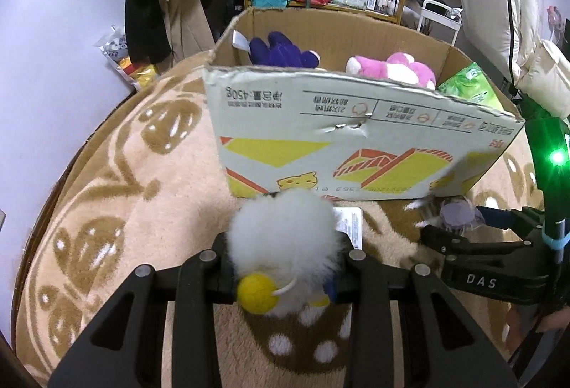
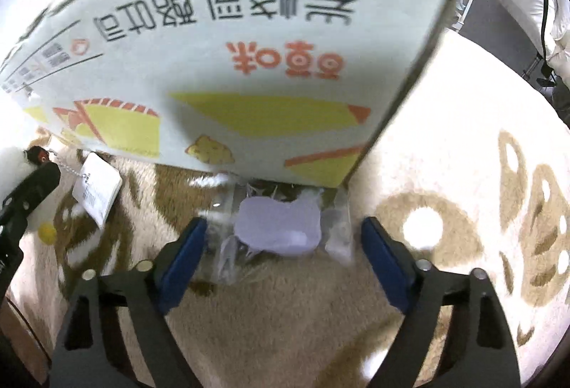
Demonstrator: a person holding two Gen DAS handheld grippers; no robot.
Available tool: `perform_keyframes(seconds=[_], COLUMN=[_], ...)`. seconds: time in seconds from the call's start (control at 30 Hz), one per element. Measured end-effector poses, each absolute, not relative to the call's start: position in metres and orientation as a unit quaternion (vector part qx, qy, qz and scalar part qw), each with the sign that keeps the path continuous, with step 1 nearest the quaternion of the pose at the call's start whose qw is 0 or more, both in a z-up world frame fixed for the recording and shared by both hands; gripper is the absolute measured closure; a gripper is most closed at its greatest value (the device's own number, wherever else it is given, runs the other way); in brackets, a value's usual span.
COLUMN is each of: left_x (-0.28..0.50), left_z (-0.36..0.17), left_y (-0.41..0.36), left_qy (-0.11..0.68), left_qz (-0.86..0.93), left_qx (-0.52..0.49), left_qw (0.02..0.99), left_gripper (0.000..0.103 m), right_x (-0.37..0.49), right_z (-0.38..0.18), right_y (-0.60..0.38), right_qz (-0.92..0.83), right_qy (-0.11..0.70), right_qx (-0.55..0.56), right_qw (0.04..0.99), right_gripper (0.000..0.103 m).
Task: Organize soft objects
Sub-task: 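Lift the egg plush and plastic bag and carry them over the box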
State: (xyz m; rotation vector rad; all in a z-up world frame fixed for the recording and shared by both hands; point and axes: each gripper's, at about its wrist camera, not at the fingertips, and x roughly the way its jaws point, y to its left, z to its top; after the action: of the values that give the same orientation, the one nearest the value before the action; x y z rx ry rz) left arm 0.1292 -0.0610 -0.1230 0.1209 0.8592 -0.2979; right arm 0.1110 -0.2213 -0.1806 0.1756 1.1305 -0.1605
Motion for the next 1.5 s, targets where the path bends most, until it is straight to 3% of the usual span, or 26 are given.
perform_keyframes(seconds=[0.4, 0.77, 1.03, 1.5], left_x=[0.106, 0.074, 0.081, 0.120], left_z=[-0.098, -0.043, -0.008, 0.026], left_y=[-0.058, -0.054, -0.050, -0.072], left_qy=[0.384, 0.295, 0.241, 0.171], left_qz=[-0.154, -0.170, -0.171, -0.172], left_qx=[0.060, 0.048, 0.037, 0.079], left_qw=[0.909, 0.939, 0.955, 0.967], left_gripper=[0.071, 0.071, 0.071, 0.070], right_x=[0.066, 0.031, 0.043, 0.082], right_z=[-0.155, -0.072, -0.040, -0.017], right_y=[-0.222, -0.232, -0.242, -0.247], right_qz=[-0.039, -0.018, -0.017, -0.030], right_qy=[0.505, 0.399, 0.313, 0.245], right_qx=[0.143, 0.145, 0.142, 0.093], right_qw=[0.851, 0.905, 0.939, 0.964], right_gripper=[0.022, 0.022, 0.022, 0.022])
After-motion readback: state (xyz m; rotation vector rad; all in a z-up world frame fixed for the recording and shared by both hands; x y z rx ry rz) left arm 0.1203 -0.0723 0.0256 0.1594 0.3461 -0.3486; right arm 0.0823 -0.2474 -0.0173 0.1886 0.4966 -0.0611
